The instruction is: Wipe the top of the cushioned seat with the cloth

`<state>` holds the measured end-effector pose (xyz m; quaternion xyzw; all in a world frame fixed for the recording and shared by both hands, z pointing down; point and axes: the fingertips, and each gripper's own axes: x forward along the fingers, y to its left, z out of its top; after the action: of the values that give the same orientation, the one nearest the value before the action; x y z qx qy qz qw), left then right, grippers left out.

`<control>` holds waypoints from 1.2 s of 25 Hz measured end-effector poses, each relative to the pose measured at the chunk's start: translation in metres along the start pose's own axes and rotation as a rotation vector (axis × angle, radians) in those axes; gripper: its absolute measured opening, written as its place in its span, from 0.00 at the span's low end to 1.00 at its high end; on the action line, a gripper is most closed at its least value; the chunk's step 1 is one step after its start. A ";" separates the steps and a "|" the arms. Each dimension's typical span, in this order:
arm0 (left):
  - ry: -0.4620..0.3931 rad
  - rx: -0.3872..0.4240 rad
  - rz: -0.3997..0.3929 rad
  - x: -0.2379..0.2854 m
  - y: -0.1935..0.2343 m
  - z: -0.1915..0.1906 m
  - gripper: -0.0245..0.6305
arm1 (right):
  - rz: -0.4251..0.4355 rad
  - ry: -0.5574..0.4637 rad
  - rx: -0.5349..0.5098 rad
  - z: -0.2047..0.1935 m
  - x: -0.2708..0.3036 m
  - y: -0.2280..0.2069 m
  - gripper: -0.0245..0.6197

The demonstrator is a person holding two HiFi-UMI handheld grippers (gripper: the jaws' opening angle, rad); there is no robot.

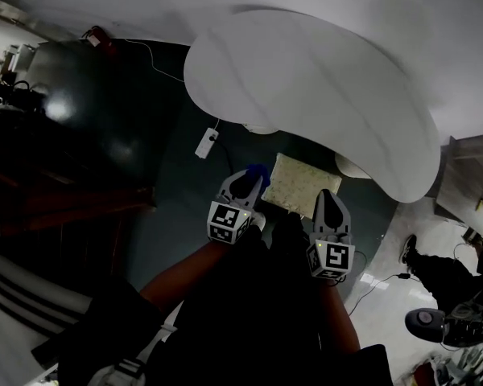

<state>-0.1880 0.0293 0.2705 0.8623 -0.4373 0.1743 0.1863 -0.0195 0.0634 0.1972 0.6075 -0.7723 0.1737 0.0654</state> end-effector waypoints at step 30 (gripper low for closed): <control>0.297 -0.059 0.089 0.265 0.086 -0.287 0.16 | -0.004 0.165 0.033 -0.261 0.160 -0.104 0.10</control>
<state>-0.1504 -0.0647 0.6579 0.8011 -0.4477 0.2950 0.2661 0.0109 -0.0130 0.5094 0.5938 -0.7600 0.2357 0.1193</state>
